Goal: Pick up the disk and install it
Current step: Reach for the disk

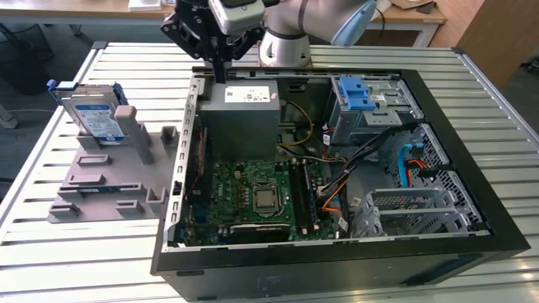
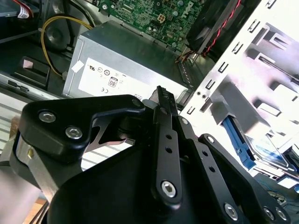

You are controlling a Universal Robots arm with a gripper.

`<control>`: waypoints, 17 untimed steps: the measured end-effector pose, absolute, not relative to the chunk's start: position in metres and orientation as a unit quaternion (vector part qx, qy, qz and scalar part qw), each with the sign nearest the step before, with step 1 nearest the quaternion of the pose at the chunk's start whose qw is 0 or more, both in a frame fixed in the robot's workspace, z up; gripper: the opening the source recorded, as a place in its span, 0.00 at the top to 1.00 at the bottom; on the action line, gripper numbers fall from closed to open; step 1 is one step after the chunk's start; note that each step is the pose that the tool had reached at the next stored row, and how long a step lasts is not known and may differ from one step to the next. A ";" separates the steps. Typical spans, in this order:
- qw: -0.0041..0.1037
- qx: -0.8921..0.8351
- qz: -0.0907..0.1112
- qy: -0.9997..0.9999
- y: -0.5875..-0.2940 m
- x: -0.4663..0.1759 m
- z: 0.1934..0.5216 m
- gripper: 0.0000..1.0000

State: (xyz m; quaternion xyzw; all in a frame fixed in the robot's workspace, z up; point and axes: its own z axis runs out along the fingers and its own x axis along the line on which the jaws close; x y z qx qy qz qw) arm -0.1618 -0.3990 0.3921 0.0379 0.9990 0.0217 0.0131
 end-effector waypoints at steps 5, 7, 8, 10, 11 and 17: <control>0.013 0.038 0.022 0.999 -0.399 -0.163 0.392 0.89; 0.013 0.038 0.022 0.999 -0.399 -0.164 0.392 0.89; 0.013 0.038 0.022 0.999 -0.399 -0.164 0.392 0.89; 0.013 0.038 0.022 0.999 -0.399 -0.164 0.392 0.89; 0.013 0.038 0.022 0.999 -0.399 -0.165 0.392 0.89; 0.013 0.038 0.022 0.999 -0.399 -0.167 0.392 0.89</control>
